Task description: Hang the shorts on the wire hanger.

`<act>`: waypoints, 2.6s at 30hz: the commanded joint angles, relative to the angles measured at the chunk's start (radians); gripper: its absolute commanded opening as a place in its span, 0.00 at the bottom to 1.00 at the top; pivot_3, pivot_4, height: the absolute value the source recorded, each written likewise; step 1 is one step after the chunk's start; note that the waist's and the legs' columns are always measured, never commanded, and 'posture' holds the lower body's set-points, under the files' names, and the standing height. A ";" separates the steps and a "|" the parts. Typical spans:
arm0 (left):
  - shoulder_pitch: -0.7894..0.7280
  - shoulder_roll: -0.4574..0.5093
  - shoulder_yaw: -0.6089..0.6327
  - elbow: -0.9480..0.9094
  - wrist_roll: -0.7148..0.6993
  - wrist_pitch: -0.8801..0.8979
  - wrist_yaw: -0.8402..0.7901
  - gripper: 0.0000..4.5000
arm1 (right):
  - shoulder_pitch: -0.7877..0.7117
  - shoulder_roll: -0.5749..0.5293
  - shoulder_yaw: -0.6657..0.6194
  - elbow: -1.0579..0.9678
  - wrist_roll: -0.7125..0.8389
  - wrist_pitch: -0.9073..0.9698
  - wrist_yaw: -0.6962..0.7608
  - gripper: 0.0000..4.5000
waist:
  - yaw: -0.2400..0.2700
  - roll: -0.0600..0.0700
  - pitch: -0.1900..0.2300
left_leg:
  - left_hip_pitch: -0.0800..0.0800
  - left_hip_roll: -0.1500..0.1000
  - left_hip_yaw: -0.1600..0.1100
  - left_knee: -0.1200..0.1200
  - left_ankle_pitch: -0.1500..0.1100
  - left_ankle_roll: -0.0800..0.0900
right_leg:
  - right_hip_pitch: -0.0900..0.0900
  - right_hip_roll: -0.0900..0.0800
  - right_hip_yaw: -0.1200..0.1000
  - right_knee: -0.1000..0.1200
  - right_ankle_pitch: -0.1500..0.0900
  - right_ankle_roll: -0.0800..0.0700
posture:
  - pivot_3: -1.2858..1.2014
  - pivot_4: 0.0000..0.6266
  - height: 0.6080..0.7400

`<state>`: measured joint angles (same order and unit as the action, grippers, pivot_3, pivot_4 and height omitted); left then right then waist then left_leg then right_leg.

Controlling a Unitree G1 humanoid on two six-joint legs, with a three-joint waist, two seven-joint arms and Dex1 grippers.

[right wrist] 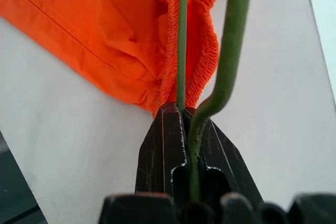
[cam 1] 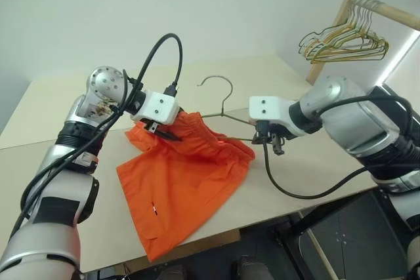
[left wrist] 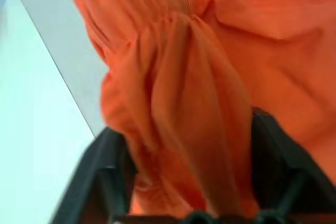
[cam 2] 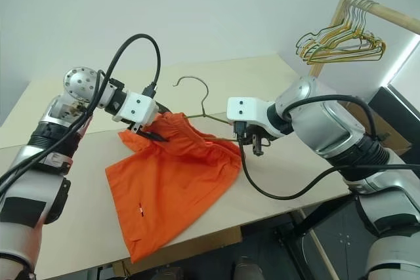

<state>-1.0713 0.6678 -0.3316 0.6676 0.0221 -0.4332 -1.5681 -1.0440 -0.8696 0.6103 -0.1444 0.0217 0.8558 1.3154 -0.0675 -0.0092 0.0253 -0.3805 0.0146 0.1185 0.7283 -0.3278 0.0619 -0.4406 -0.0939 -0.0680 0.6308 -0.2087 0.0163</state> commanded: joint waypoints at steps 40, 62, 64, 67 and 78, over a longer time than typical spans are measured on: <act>0.017 -0.032 0.123 -0.031 -0.030 0.332 0.138 0.00 | 0.852 0.037 -1.039 -0.324 0.282 0.077 -0.310 0.99 | 0.011 -0.001 -0.001 | 0.002 0.000 -0.002 0.002 -0.001 0.001 | 0.004 0.000 0.001 -0.001 0.000 0.001 | 0.48 0.00 1.00; 0.042 -0.008 0.148 -0.141 -0.053 0.435 0.141 0.00 | 0.683 0.545 -0.599 0.051 0.366 -0.061 -0.525 0.79 | 0.019 0.000 0.000 | 0.011 0.000 -0.001 0.001 -0.001 0.002 | 0.011 0.001 0.003 0.000 0.002 0.001 | 0.52 0.00 1.00; 0.041 -0.005 0.149 -0.139 -0.052 0.435 0.143 0.00 | 0.688 0.534 -0.597 0.049 0.374 -0.067 -0.516 0.63 | 0.023 0.000 0.000 | 0.010 0.000 -0.001 0.001 -0.001 0.002 | 0.011 0.001 0.002 0.000 0.002 0.001 | 0.52 0.00 1.00; 0.041 0.001 0.151 -0.135 -0.051 0.431 0.147 0.00 | 0.704 0.505 -0.611 0.051 0.385 -0.068 -0.505 0.40 | 0.024 0.000 0.000 | 0.011 0.000 -0.001 0.001 -0.001 0.002 | 0.011 0.001 0.002 0.000 0.002 0.001 | 0.52 0.00 1.00; 0.087 0.050 0.200 -0.126 -0.137 0.385 0.057 0.00 | 0.683 0.280 -0.700 0.093 0.491 0.003 -0.376 0.02 | 0.023 0.000 0.000 | 0.011 0.000 0.000 0.001 -0.001 0.002 | 0.012 0.001 0.003 -0.002 0.002 0.001 | 0.51 0.00 1.00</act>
<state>-0.9816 0.6747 -0.1979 0.5590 -0.0640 -0.0273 -1.4769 -0.3319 -0.5409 -0.0230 -0.0665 0.4786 0.8295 0.9068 -0.0446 -0.0093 0.0250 -0.3695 0.0148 0.1182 0.7292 -0.3290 0.0644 -0.4293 -0.0936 -0.0643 0.6289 -0.2070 0.0173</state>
